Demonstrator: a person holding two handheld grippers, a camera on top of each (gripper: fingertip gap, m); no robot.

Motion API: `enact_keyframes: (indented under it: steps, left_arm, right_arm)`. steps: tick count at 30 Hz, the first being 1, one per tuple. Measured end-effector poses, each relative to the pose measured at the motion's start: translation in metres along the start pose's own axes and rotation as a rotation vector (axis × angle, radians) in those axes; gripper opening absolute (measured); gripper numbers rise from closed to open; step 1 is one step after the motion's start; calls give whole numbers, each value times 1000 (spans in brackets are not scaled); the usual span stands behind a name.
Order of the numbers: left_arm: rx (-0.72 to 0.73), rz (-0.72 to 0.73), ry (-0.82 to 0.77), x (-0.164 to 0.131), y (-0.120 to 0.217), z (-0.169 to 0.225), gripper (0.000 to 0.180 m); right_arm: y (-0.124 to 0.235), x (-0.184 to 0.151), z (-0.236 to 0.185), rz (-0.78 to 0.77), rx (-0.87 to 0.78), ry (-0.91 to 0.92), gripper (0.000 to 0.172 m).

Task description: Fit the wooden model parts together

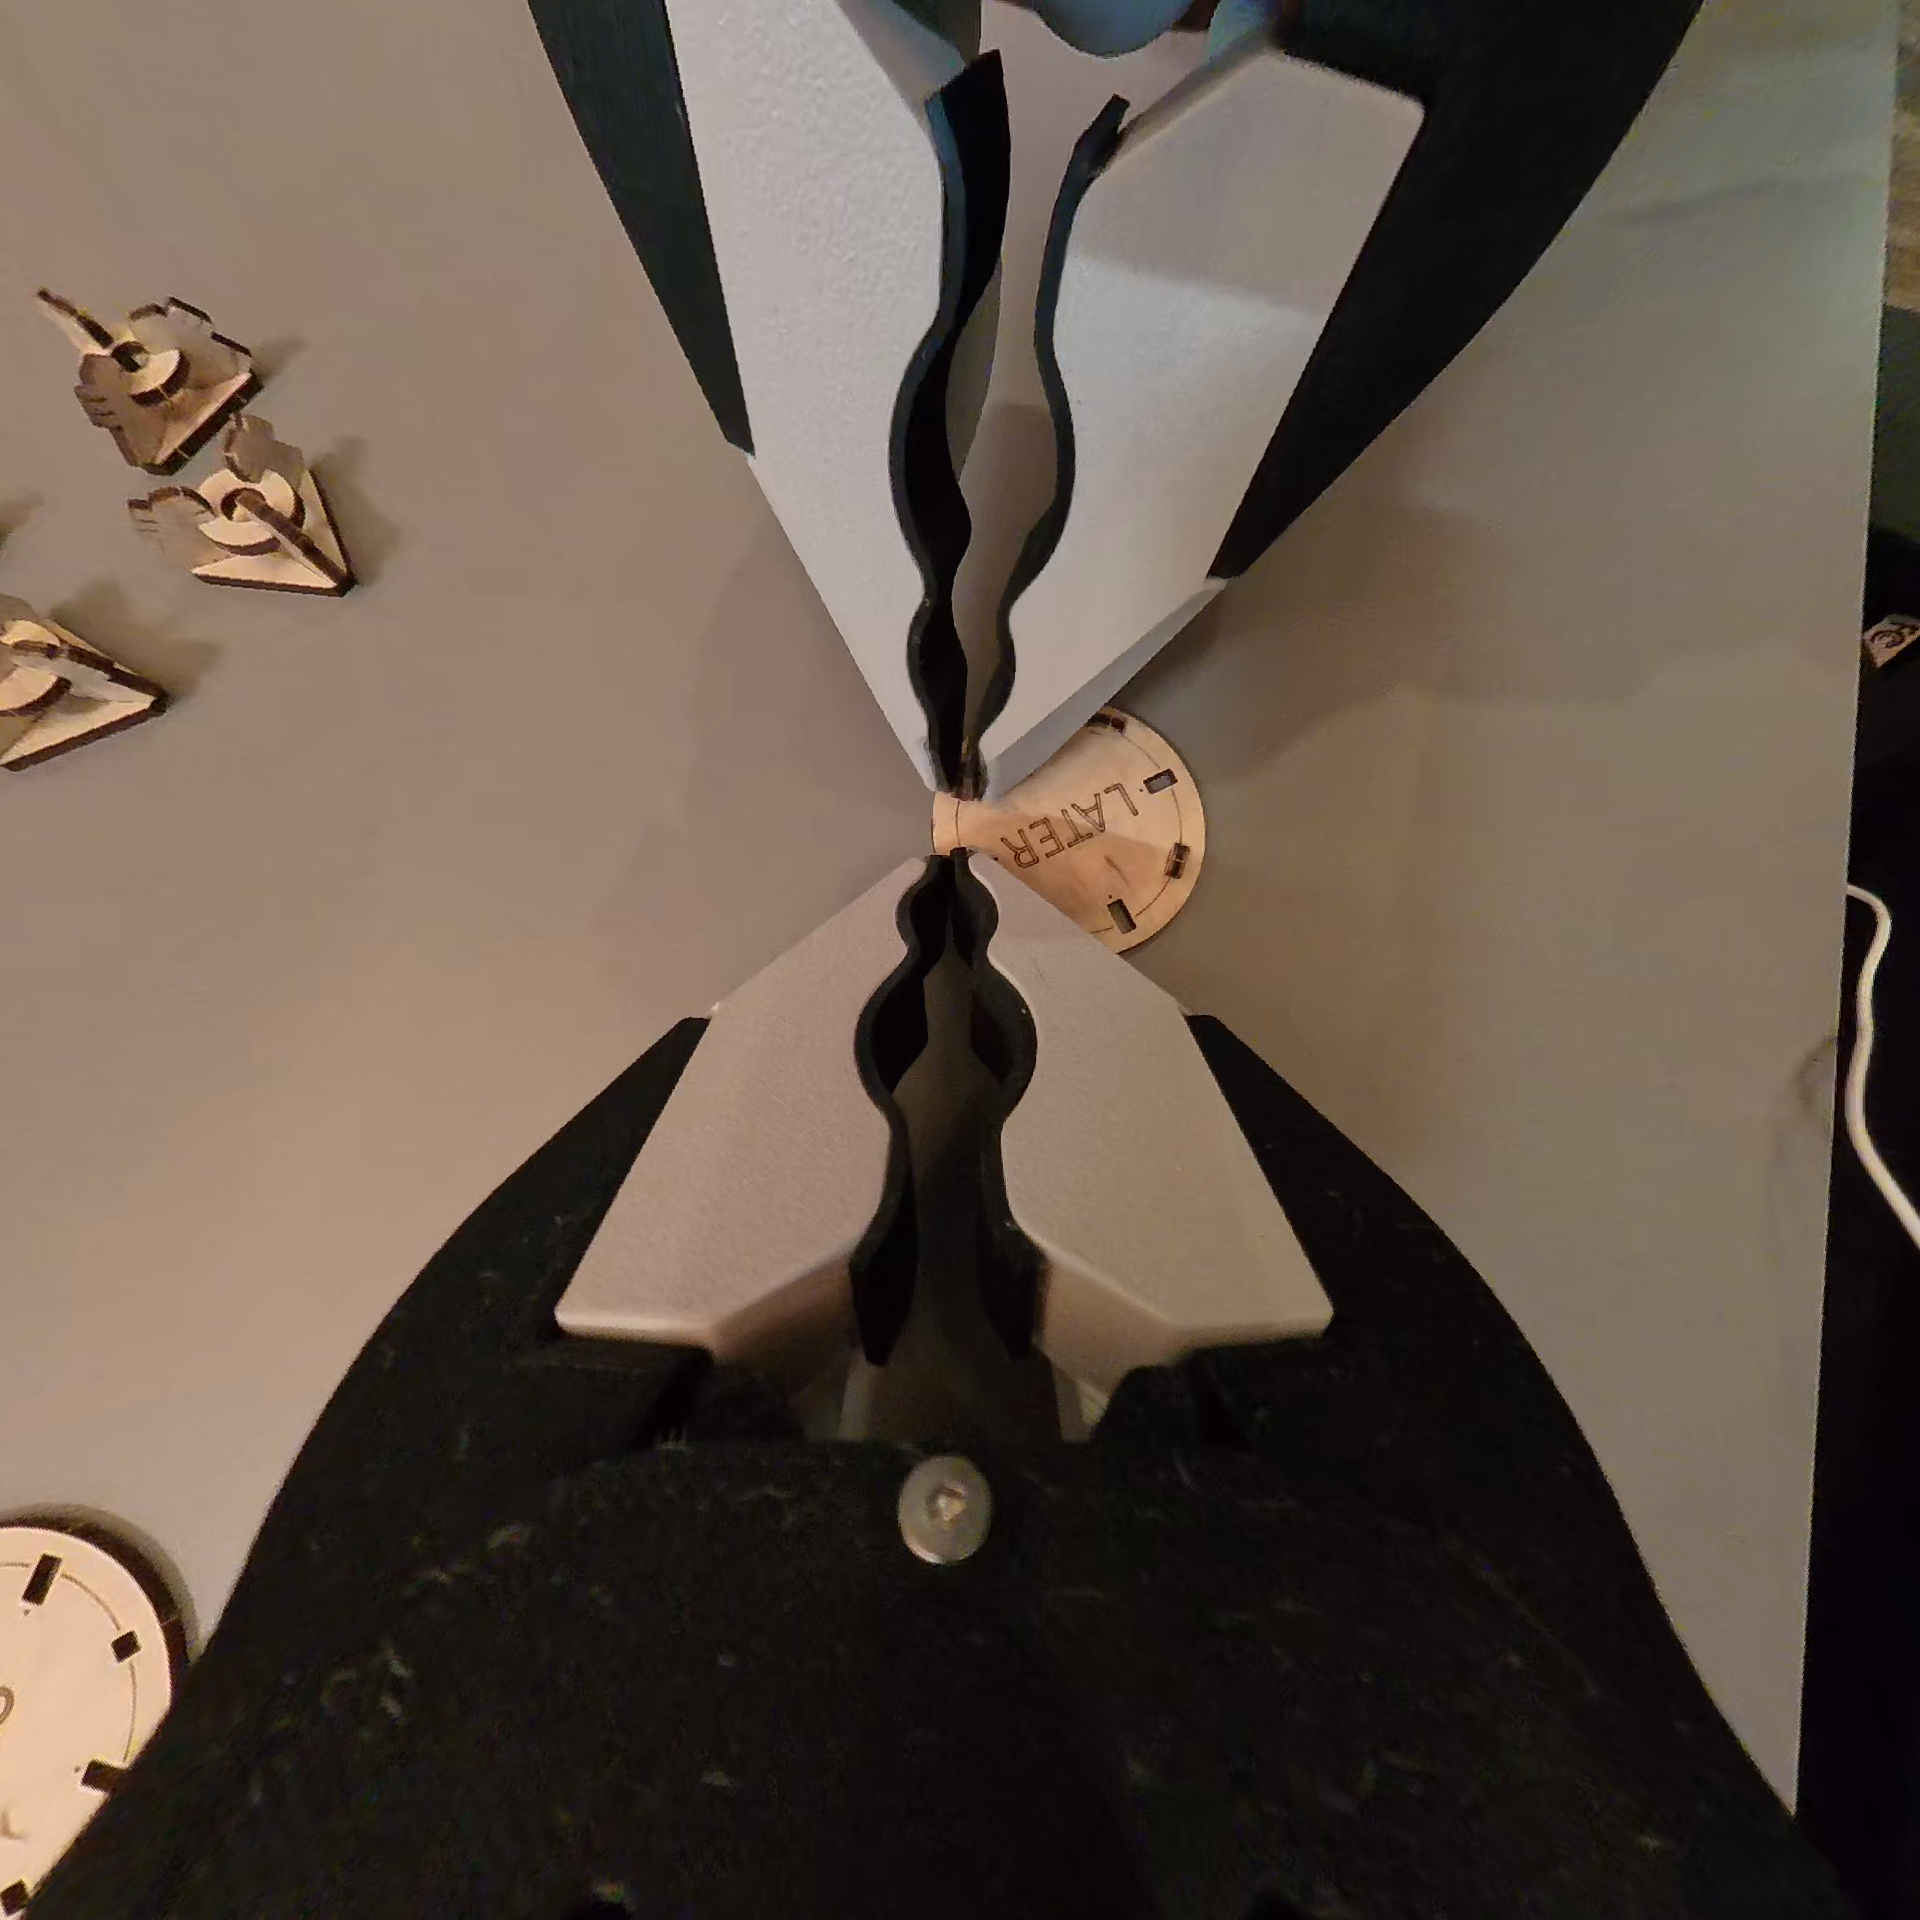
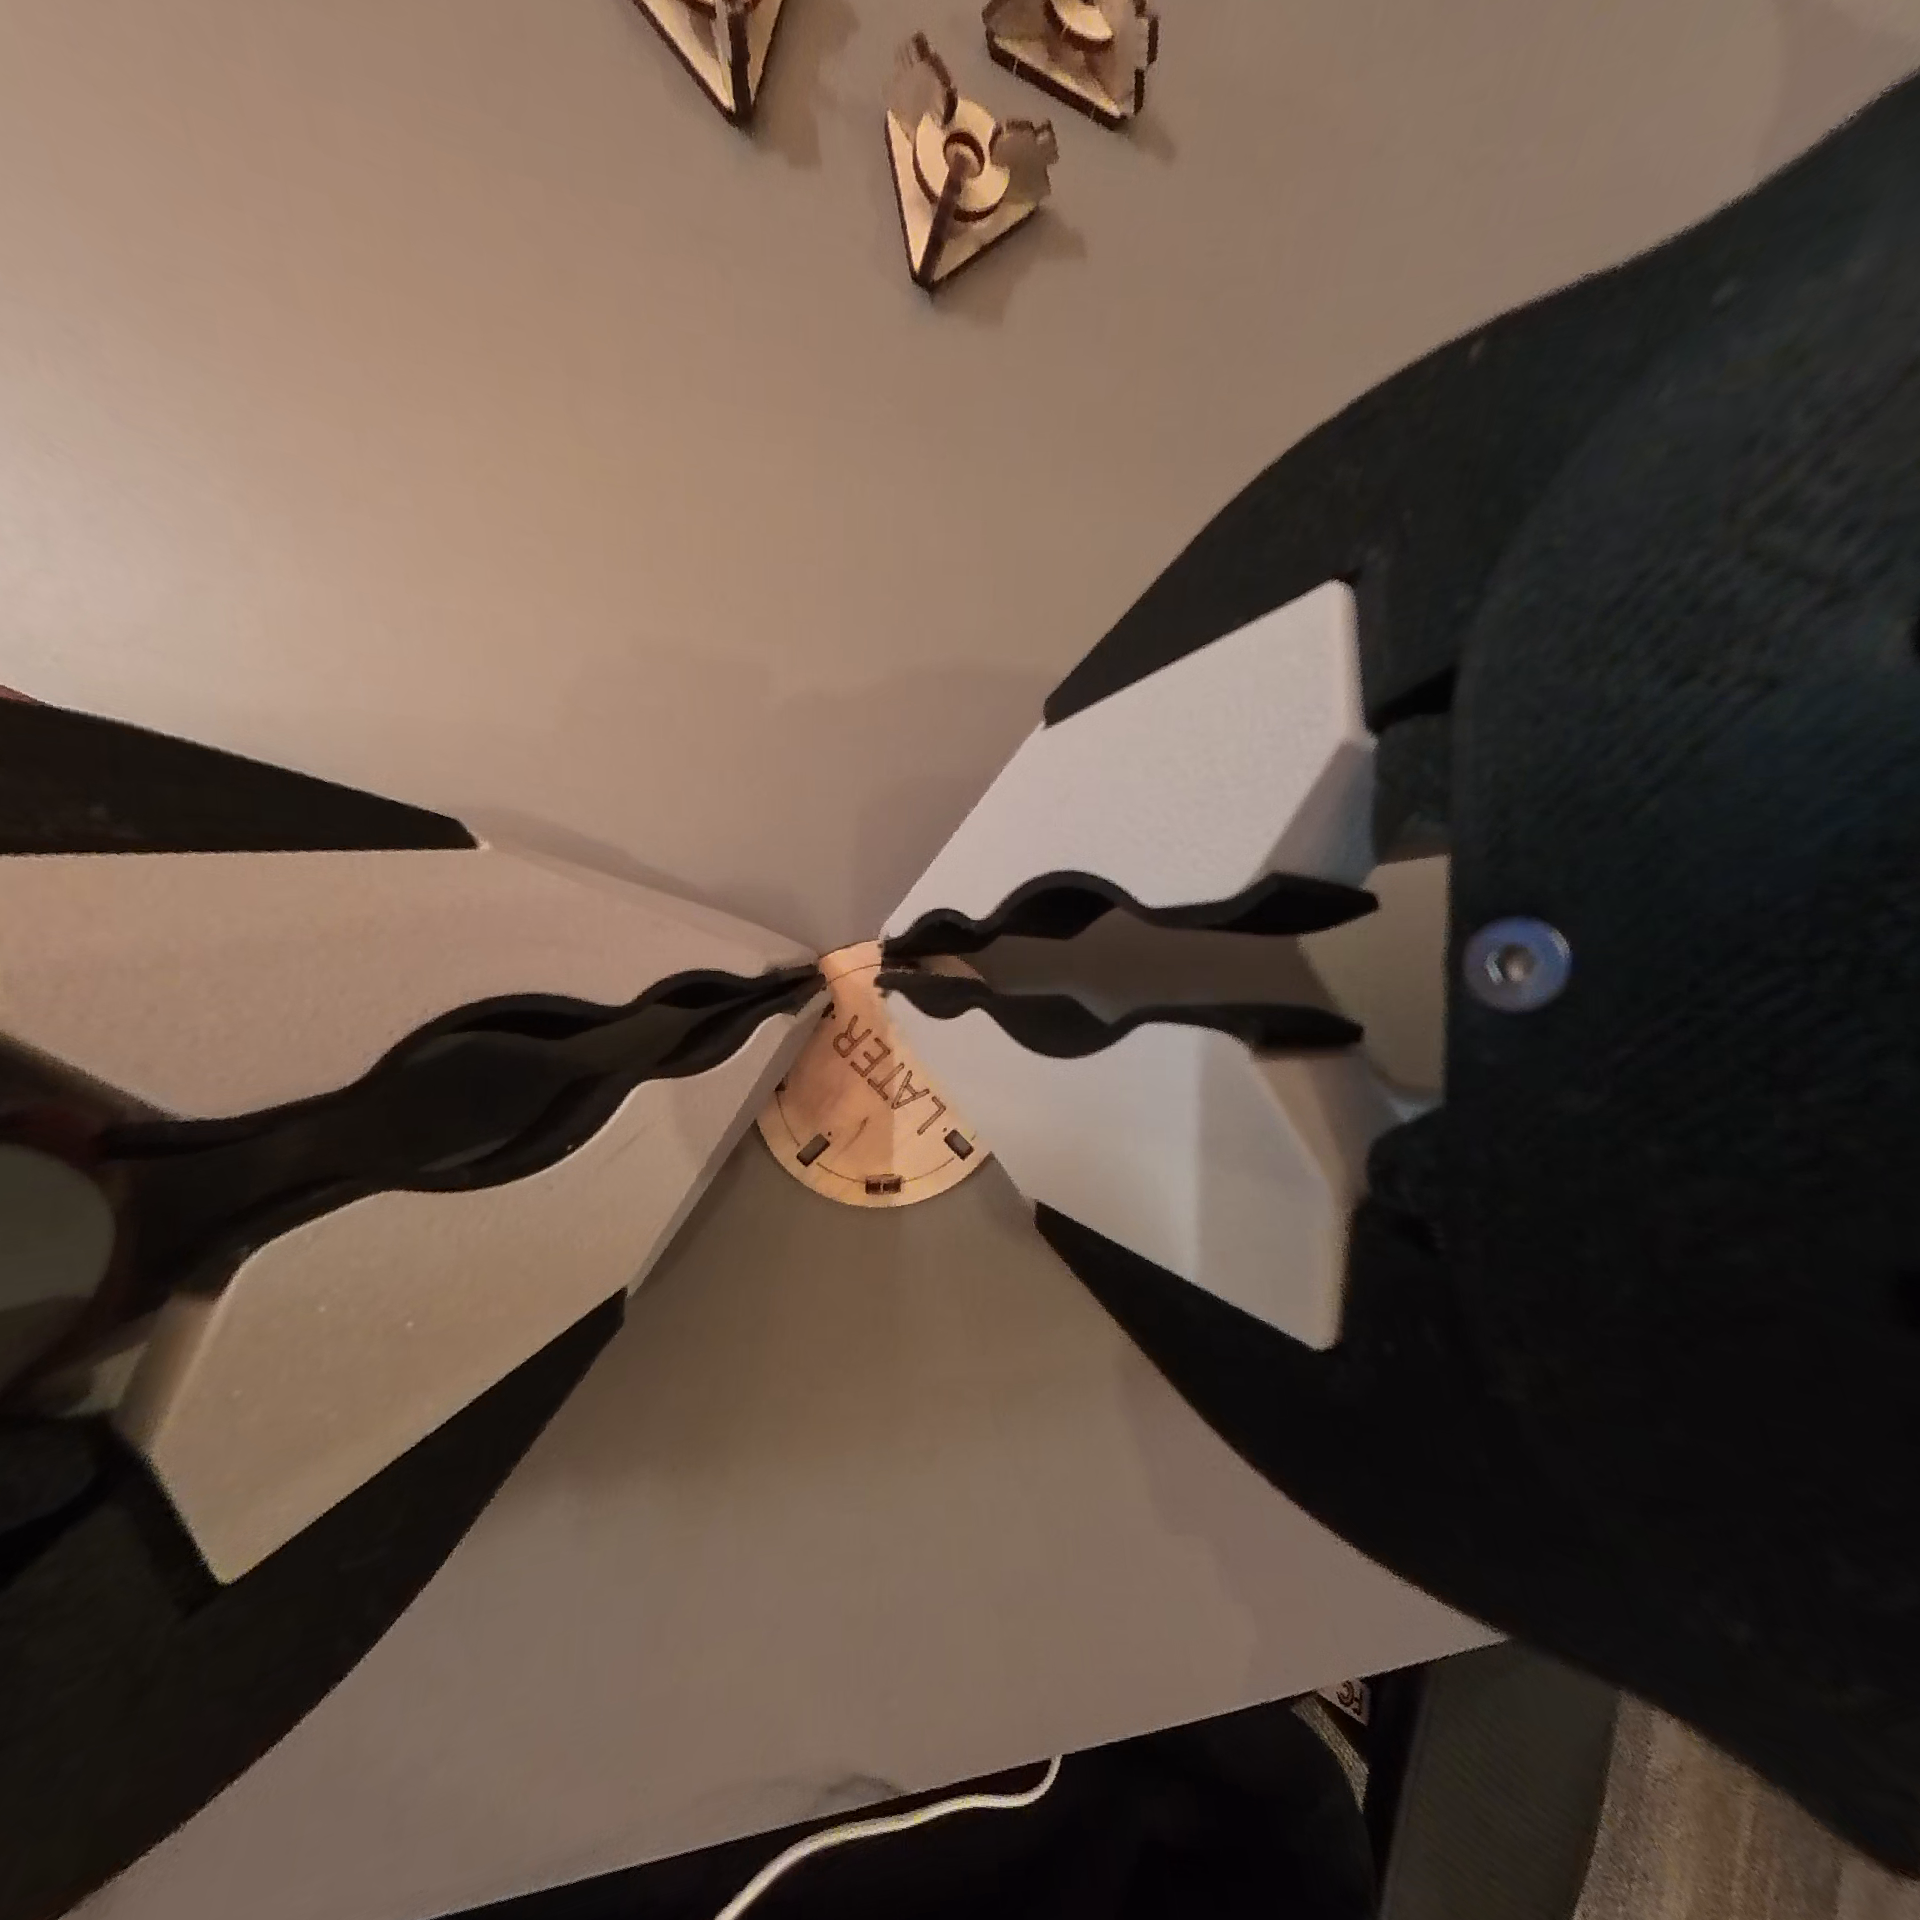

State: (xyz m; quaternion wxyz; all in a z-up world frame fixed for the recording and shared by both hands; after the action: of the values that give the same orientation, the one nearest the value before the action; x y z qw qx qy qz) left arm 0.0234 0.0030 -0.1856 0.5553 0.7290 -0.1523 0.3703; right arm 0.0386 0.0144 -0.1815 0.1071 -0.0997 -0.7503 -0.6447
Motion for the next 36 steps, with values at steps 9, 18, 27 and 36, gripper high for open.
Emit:
enact_keyframes:
  steps: [9,18,27,36]
  left_arm:
    - [1,0,-1,0,0,0,2]
    - [-1,0,5,0,0,1,3]
    - [1,0,4,0,1,1,2]
    - [6,-2,0,0,1,0,2]
  right_arm:
    - [0,0,-1,-22,5,4,1]
    - [-1,-1,0,-26,4,-35,1]
    - [0,-2,1,86,103,-148,1]
    - [16,3,5,331,71,-279,0]
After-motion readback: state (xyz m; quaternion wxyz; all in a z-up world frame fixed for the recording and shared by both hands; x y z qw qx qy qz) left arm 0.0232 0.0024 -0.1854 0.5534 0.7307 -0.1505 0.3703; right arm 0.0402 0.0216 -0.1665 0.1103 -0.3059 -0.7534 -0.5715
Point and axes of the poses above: each gripper's, where its closed fingertips meet, y back along the fingers, x out of its top, z = x × y across the jaws, the point moved 1 cm from there along y, back along the fingers, and after that the axes turned 14 degrees about -y, right-handed, at the moved point
